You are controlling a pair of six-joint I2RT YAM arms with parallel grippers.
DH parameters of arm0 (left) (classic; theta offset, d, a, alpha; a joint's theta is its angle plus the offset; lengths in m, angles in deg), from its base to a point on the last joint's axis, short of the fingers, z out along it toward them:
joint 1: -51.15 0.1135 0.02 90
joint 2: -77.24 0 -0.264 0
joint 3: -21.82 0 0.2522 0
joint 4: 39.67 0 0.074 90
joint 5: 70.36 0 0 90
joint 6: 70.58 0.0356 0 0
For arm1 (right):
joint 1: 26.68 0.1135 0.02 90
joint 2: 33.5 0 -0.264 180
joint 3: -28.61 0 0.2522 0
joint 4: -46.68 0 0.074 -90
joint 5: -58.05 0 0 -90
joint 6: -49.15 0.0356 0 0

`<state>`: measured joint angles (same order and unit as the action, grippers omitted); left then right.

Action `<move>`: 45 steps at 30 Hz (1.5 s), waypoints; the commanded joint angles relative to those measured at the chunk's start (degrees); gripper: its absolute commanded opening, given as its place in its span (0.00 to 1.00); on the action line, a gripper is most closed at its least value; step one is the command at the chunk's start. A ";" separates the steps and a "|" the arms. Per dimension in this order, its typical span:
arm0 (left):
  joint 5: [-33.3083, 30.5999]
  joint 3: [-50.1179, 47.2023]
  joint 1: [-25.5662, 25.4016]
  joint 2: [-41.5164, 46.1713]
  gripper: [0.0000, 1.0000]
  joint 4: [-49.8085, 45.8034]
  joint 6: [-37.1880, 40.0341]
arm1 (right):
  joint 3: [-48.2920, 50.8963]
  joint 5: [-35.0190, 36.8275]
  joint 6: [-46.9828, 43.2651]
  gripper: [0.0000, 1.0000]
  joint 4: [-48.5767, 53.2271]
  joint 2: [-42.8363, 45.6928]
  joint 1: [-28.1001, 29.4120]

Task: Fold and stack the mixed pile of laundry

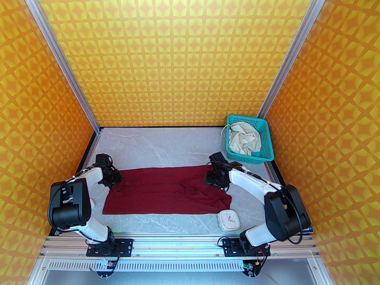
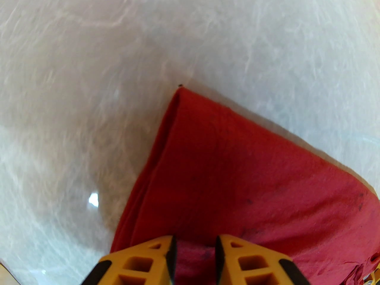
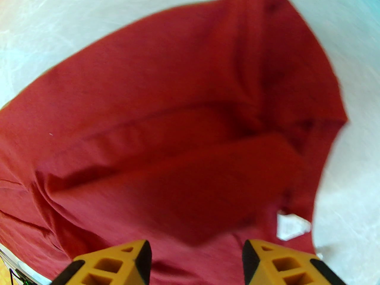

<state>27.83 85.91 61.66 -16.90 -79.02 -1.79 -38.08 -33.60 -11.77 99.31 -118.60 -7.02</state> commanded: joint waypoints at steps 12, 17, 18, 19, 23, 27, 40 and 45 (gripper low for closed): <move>1.45 2.93 -3.29 3.58 0.34 -3.26 1.54 | 7.96 -13.56 20.55 0.57 -18.81 0.03 -9.81; 1.48 1.35 -3.25 0.55 0.33 -1.02 1.54 | 6.97 -13.30 21.63 0.55 -20.31 -2.68 -10.00; 1.38 1.02 -3.28 0.00 0.33 -0.62 1.52 | 6.72 -12.91 21.46 0.54 -20.47 -2.95 -9.99; 1.45 0.73 -3.21 -0.44 0.33 -0.22 1.53 | 6.46 -12.04 21.06 0.51 -20.35 -3.27 -9.99; 1.31 0.03 -3.09 -1.23 0.33 0.47 1.53 | 4.23 -9.41 17.88 0.36 -18.69 -4.48 -10.02; 1.31 0.05 -2.86 -1.80 0.33 0.71 1.44 | 2.42 -8.30 14.78 0.13 -16.19 -3.73 -9.99; 1.05 1.32 -2.17 -3.15 0.33 0.52 1.23 | 12.41 -10.18 14.04 0.00 -10.41 12.47 -9.54; 0.87 2.71 -1.91 -3.16 0.33 -0.35 1.48 | 16.47 -10.00 14.51 0.25 -10.20 14.77 -9.51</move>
<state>28.88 87.31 59.03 -18.48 -78.67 -1.11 -23.46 -43.59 2.59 87.31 -104.72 -16.64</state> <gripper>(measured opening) 0.331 0.226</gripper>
